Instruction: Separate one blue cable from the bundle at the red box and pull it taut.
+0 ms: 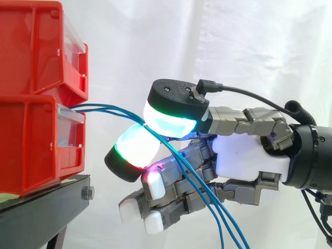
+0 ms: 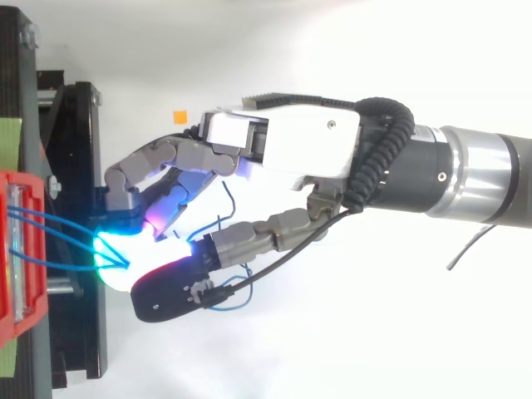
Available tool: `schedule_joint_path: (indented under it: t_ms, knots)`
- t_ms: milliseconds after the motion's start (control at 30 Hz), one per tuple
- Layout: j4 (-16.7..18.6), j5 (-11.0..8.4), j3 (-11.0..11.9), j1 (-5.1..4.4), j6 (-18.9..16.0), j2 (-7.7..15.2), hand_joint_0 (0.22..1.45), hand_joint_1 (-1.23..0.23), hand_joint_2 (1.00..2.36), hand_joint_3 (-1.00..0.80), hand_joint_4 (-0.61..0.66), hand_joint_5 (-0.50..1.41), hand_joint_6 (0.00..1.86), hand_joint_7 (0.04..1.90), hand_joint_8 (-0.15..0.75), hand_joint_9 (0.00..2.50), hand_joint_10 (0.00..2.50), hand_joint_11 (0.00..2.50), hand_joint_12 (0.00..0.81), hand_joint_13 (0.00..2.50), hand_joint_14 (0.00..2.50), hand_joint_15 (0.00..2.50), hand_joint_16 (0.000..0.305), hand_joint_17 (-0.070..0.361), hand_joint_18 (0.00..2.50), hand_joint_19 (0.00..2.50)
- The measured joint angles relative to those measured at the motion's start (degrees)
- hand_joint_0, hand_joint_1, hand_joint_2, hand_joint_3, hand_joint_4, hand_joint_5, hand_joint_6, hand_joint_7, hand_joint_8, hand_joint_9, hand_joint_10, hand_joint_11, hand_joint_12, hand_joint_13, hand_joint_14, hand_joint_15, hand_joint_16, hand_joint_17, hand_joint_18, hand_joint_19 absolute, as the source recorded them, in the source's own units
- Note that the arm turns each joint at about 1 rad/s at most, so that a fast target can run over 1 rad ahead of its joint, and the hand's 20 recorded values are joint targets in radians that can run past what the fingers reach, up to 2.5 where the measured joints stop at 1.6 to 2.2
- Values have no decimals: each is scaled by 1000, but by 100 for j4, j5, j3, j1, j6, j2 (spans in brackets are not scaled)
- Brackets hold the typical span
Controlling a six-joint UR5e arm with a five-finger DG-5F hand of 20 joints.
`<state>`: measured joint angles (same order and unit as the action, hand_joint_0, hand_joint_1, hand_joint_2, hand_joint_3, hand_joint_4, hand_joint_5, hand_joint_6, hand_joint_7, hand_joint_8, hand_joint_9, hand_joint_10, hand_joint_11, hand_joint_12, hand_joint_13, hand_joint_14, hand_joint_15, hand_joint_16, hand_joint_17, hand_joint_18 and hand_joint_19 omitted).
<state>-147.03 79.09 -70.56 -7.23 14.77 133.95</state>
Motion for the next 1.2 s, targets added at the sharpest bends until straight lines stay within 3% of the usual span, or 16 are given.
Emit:
schedule_joint_path:
  t_ms: [300, 633, 900, 1200]
  knots:
    - [5, 2, 0, 0, 0, 0, 624, -761, 1024, -99, 76, -183, 846, 1115, 329, 942, 22, 837, 406, 735, 18, 433, 49, 111, 710, 493]
    - [-1, 6, -1, 1, -35, 0, 679, -830, 1020, -223, -41, -181, 888, 1248, 332, 1009, 24, 925, 405, 771, 17, 439, 49, 111, 766, 496]
    - [-9, 5, 0, 1, -95, 0, 681, -790, 1021, -228, -71, -177, 888, 1285, 339, 1029, 25, 923, 405, 785, 17, 441, 50, 111, 784, 510]
    - [-8, 5, 5, 1, -142, 0, 703, -759, 1015, -306, -72, -185, 884, 1267, 343, 1074, 25, 1088, 406, 853, 18, 470, 48, 108, 817, 504]
